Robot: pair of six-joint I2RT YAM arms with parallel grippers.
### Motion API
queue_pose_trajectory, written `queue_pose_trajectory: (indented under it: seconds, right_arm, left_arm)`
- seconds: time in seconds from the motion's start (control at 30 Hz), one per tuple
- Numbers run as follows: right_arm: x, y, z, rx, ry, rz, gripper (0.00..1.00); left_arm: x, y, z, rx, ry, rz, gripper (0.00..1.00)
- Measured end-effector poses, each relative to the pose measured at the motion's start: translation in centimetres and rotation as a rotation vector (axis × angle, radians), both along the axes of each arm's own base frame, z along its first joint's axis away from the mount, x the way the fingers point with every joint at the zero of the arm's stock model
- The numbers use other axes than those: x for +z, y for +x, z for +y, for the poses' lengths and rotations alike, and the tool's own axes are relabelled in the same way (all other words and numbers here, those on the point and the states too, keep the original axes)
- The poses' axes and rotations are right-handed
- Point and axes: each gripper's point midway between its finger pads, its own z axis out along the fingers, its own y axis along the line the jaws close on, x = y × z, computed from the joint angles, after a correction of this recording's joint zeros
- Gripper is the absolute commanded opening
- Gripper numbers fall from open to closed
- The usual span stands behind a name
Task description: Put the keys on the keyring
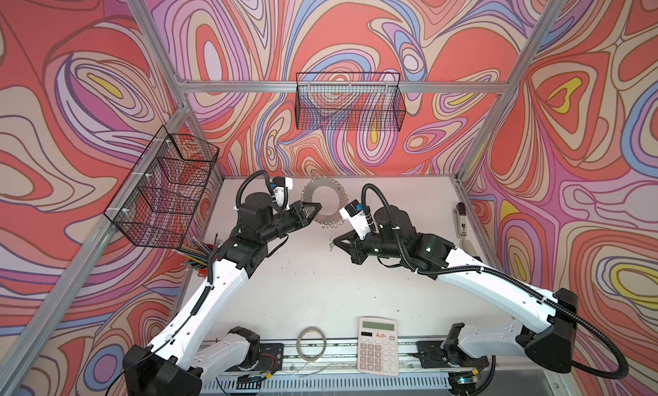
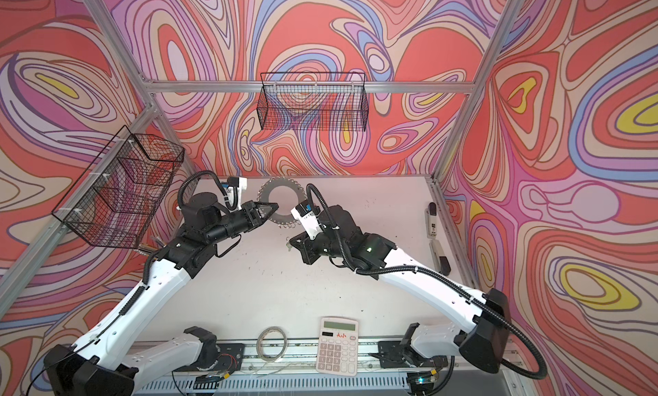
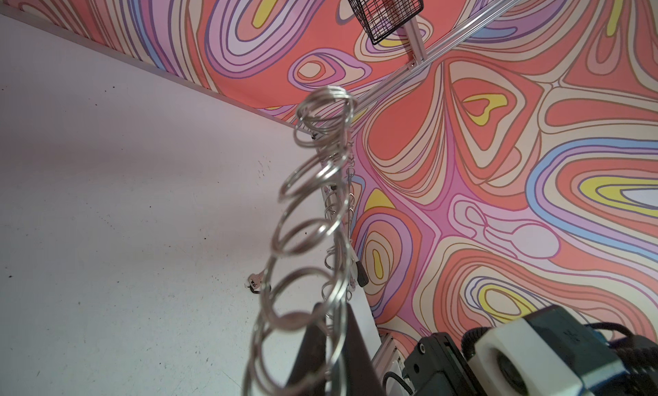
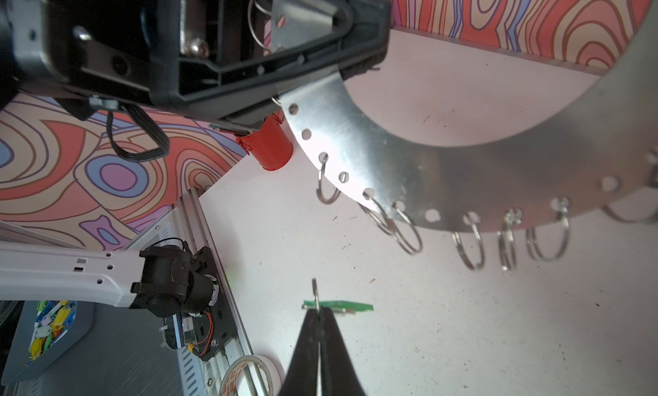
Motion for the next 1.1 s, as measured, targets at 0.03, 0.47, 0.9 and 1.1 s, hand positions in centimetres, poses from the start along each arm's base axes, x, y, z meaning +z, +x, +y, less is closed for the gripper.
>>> queue_pose_trajectory:
  seconds: [0.03, 0.47, 0.9, 1.1]
  right_arm:
    - [-0.1, 0.0, -0.1, -0.004, -0.004, 0.000, 0.00]
    - [0.3, -0.4, -2.1, -0.053, -0.025, -0.019, 0.00]
    - [0.1, -0.2, -2.3, -0.069, -0.035, -0.022, 0.00]
    - [0.1, -0.3, -2.2, -0.063, -0.034, -0.019, 0.00]
  left_arm:
    - [0.1, 0.0, 0.0, 0.000, 0.000, -0.003, 0.00]
    - [1.0, -0.9, 0.0, -0.026, -0.002, -0.039, 0.00]
    - [1.3, -2.0, -0.1, -0.057, -0.014, -0.051, 0.00]
    - [1.3, -2.2, -0.3, -0.071, -0.017, -0.050, 0.00]
